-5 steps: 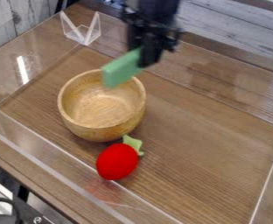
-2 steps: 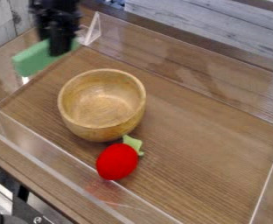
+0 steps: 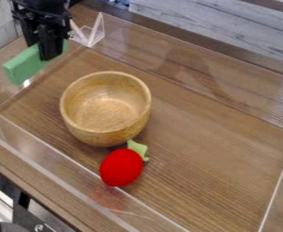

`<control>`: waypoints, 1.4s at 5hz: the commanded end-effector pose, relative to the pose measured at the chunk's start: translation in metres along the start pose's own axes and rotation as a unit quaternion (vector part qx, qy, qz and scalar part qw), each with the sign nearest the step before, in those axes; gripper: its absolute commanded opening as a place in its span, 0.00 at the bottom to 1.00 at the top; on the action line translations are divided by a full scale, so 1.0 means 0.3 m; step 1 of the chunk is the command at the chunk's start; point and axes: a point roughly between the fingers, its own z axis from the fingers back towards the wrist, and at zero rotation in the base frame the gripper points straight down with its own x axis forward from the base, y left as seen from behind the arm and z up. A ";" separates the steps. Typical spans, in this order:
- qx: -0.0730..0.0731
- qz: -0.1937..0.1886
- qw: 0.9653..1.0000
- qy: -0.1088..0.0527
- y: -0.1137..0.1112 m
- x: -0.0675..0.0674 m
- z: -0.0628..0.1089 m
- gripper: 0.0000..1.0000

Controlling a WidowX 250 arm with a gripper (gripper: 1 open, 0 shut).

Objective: Put the green block in the brown bowl

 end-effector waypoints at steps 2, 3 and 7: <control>-0.006 0.019 0.999 -0.030 -0.036 0.027 0.099 0.00; -0.013 0.025 0.999 -0.032 -0.052 0.037 0.123 0.00; -0.037 0.043 0.998 -0.026 -0.187 0.091 -0.037 0.00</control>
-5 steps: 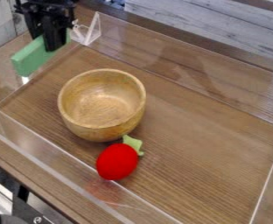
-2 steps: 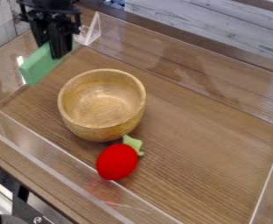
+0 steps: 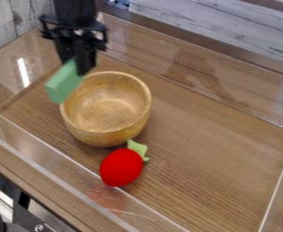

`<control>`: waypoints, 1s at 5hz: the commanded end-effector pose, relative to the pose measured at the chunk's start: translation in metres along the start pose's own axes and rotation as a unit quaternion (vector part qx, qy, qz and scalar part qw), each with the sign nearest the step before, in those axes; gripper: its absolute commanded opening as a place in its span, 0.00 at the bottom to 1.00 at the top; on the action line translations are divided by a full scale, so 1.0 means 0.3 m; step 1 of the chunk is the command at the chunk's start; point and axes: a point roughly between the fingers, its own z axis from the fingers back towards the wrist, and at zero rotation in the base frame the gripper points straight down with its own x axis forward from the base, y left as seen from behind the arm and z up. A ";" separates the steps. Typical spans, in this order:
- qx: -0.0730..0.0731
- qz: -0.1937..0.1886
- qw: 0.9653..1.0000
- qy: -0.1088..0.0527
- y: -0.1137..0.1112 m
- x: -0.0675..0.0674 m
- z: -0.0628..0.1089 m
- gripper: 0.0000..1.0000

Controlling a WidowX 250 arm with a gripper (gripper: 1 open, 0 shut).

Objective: Put the green block in the brown bowl

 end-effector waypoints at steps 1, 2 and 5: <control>0.004 -0.004 1.000 -0.015 0.007 -0.009 0.033 0.00; -0.005 -0.003 1.000 -0.013 0.000 -0.016 0.038 1.00; -0.038 0.013 0.999 -0.037 -0.041 -0.007 0.127 1.00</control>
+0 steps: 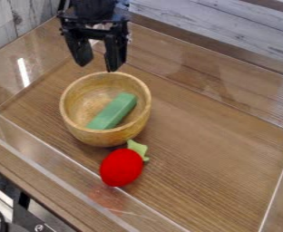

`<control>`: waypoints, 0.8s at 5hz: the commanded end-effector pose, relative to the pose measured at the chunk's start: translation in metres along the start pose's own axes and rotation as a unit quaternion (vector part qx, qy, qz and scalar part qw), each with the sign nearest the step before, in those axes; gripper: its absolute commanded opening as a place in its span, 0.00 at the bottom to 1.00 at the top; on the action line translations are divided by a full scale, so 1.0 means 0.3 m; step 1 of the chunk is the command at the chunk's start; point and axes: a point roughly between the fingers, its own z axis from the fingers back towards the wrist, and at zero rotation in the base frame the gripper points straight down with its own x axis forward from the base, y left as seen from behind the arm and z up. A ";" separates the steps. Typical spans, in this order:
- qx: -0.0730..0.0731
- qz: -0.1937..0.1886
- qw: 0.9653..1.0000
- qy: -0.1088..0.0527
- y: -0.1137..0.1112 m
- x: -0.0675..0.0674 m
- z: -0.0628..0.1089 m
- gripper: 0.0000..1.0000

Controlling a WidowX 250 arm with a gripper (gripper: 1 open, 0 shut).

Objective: Put the green block in the brown bowl

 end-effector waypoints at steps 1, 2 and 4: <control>0.004 0.006 0.999 -0.047 -0.024 -0.004 0.061 1.00; 0.002 0.020 0.998 -0.052 -0.033 -0.018 0.042 1.00; -0.001 0.004 0.998 -0.065 -0.094 -0.010 -0.002 1.00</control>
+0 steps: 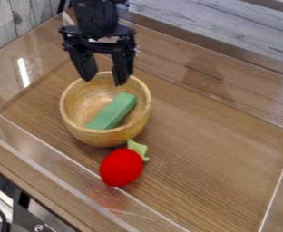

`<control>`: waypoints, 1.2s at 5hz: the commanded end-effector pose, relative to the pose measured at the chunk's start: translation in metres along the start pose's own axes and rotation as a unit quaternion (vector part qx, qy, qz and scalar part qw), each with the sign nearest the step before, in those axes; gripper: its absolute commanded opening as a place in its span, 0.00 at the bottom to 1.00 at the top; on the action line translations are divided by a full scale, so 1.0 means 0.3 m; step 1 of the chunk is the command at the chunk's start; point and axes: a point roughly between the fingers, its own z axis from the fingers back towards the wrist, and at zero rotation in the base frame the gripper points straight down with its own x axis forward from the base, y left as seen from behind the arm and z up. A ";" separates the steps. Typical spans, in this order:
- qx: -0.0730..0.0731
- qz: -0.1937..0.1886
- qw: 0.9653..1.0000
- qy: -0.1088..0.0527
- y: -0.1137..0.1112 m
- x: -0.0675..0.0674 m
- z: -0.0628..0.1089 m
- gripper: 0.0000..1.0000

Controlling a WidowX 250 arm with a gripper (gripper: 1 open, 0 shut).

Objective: Put the green block in the brown bowl

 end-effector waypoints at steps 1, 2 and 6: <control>0.001 -0.025 0.999 -0.031 -0.046 -0.005 0.063 1.00; 0.003 -0.042 0.999 -0.031 -0.073 -0.014 0.069 1.00; 0.013 -0.038 0.998 -0.039 -0.051 0.002 0.083 1.00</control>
